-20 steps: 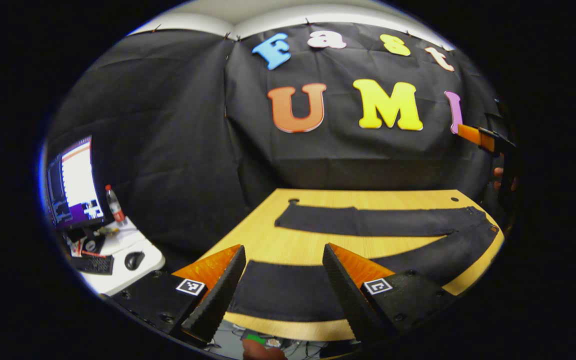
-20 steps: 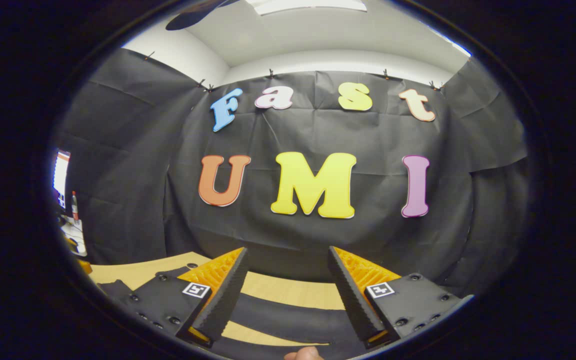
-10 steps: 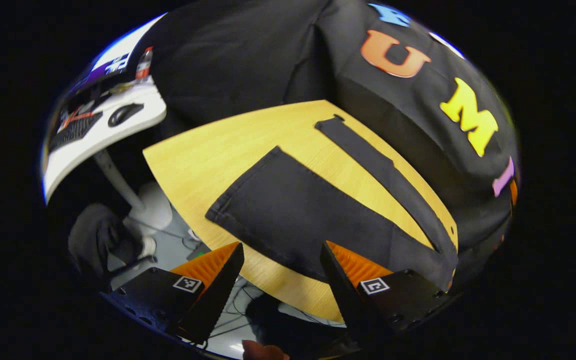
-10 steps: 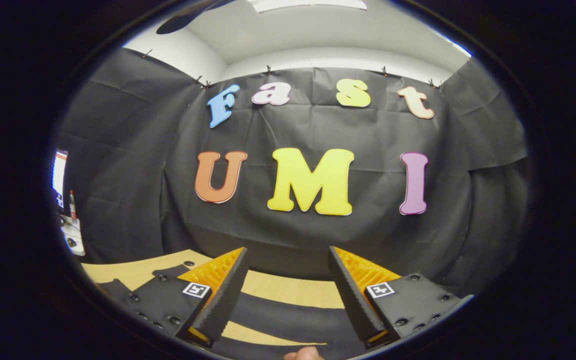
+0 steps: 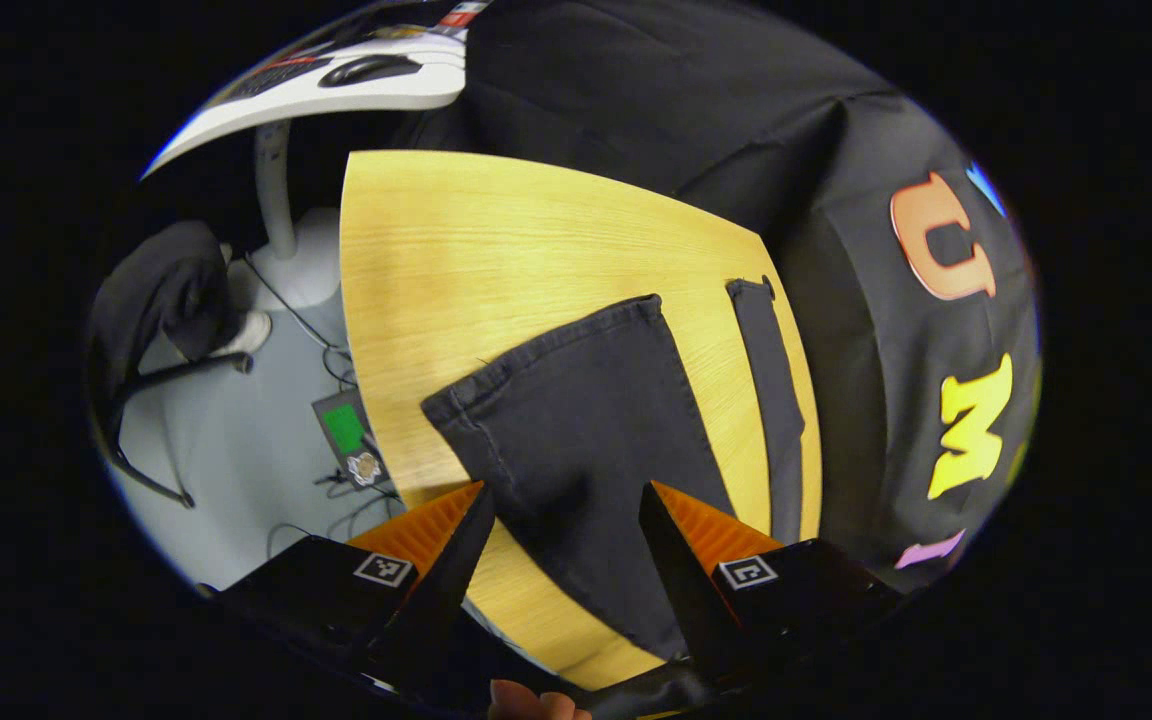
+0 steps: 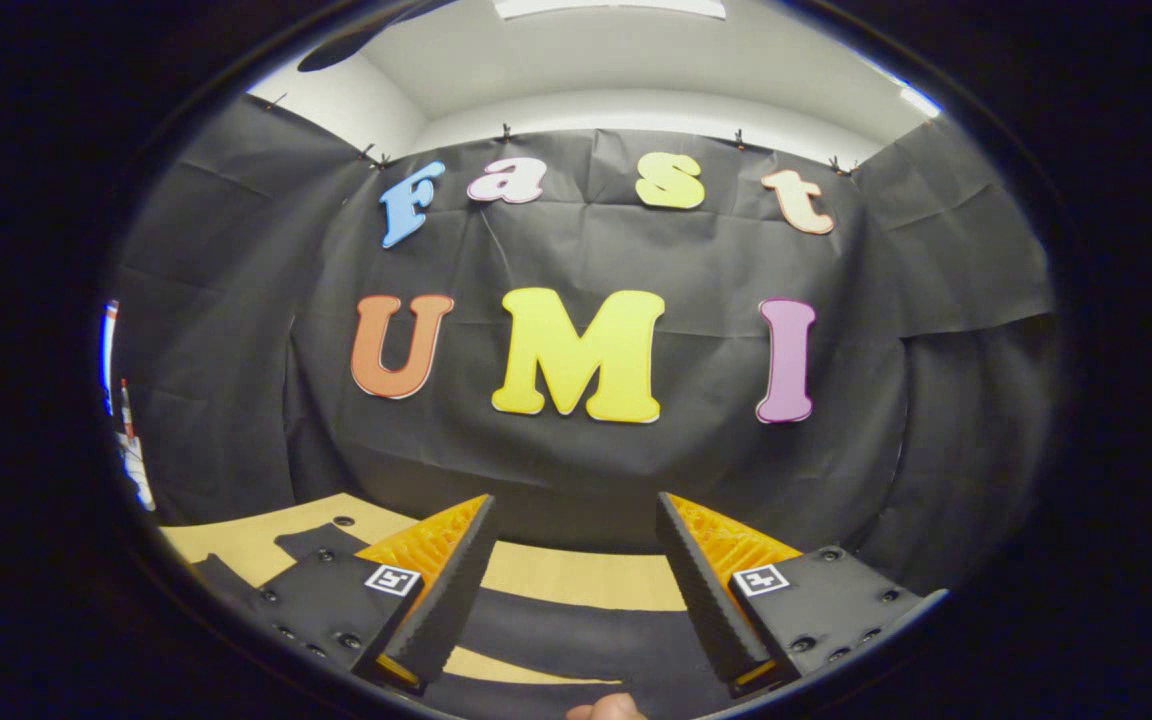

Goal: Grasp the waist and the cuffs of the jeans and fold them to make the two legs overlap; first hold the waist and fold one-third of the jeans toward the cuffs, then hold the cuffs and fold the remaining one-third in the same direction to finish folding.

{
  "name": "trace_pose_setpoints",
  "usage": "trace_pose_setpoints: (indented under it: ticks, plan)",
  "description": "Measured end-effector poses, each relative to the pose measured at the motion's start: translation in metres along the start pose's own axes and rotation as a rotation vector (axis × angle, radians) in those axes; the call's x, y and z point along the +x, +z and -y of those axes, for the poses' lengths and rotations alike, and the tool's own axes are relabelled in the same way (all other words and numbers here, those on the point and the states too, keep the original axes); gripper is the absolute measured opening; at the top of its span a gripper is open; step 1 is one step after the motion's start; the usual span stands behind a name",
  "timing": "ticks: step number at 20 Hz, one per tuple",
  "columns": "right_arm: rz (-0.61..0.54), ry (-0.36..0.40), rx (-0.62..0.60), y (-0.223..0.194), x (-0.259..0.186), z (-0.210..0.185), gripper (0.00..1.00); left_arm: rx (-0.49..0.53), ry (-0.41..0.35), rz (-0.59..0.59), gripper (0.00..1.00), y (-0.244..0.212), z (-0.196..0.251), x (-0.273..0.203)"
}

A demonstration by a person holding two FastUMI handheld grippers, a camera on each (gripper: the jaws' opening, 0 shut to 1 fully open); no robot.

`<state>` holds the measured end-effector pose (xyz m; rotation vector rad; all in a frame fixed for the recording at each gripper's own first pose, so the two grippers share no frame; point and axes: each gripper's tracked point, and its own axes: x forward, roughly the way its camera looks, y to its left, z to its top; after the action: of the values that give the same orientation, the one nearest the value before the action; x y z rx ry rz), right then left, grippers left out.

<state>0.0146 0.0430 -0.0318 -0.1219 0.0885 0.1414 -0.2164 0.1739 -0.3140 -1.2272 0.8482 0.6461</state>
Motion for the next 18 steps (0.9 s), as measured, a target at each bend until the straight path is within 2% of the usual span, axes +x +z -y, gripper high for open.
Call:
trace_pose_setpoints:
  ticks: [1, 2, 7, 8, 9, 12, 14, 16, 18]
  plan:
    - [-0.001, -0.002, 0.0, 0.001, 0.001, 0.001, 0.97, 0.002, 0.005, 0.001, 1.0, 0.002, 0.002, 0.003]
    - [-0.004, -0.001, 0.001, 0.0, 0.002, 0.001, 0.97, 0.002, 0.014, 0.007, 0.94, 0.003, 0.002, 0.005]
    - [-0.046, 0.031, 0.03, -0.015, 0.014, -0.009, 0.97, -0.07, 0.028, 0.05, 0.92, 0.01, 0.008, 0.019]
    - [-0.056, 0.04, 0.035, -0.019, 0.016, -0.011, 0.97, -0.095, 0.031, 0.05, 0.85, 0.009, 0.005, 0.022]
    - [-0.064, 0.048, 0.038, -0.022, 0.017, -0.012, 0.97, -0.141, 0.025, 0.048, 0.7, 0.01, 0.005, 0.025]
    - [-0.096, 0.048, 0.034, -0.033, 0.018, -0.009, 0.97, -0.274, -0.03, 0.012, 0.13, 0.01, 0.006, 0.031]
    - [-0.11, 0.028, 0.045, -0.037, 0.019, 0.002, 0.97, -0.25, -0.028, 0.004, 0.04, 0.012, 0.007, 0.03]
    - [-0.136, -0.001, 0.061, -0.044, 0.02, 0.018, 0.97, -0.187, -0.01, 0.009, 0.03, 0.012, 0.007, 0.029]
    - [-0.182, -0.025, 0.076, -0.054, 0.02, 0.039, 0.97, -0.16, -0.036, 0.027, 0.03, 0.015, 0.02, 0.025]
